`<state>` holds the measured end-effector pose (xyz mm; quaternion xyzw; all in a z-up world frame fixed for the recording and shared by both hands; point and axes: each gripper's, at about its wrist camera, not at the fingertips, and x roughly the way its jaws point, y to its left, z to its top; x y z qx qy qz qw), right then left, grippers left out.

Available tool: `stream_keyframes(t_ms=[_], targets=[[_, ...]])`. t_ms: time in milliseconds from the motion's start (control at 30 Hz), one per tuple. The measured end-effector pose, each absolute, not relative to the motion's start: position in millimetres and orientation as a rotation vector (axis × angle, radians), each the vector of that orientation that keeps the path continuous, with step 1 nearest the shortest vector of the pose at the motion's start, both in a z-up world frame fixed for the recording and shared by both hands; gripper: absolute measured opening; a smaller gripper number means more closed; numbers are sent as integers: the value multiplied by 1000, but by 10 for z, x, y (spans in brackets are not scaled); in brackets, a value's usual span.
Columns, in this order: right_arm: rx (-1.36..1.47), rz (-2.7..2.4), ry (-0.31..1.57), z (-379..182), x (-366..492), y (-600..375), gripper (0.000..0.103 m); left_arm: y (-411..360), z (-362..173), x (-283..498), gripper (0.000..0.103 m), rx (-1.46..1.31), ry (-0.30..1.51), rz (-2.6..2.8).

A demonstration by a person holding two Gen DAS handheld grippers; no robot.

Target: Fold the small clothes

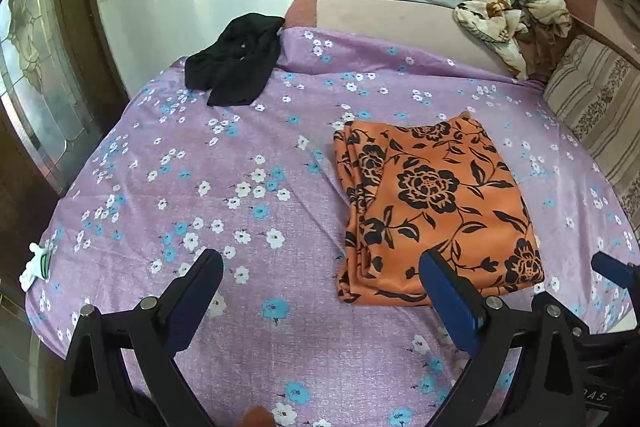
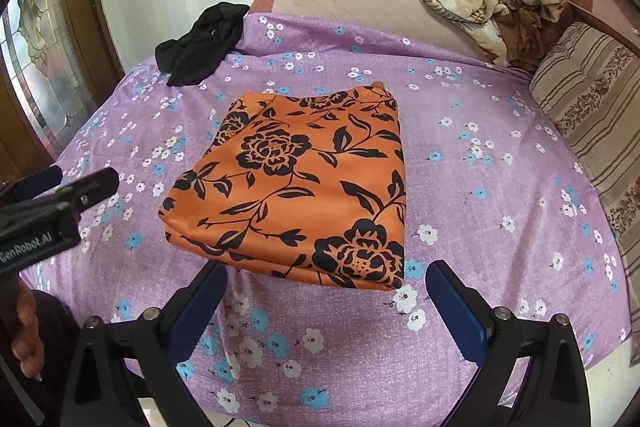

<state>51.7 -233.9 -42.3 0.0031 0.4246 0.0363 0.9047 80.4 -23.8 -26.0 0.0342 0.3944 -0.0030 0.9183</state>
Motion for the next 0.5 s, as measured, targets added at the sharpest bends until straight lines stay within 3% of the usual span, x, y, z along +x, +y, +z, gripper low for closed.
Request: stream_keyframes(t_ms=[500], targets=[[7,44,851,-341,557,-2332,101,-223,-263,794,98,33,809,-7]])
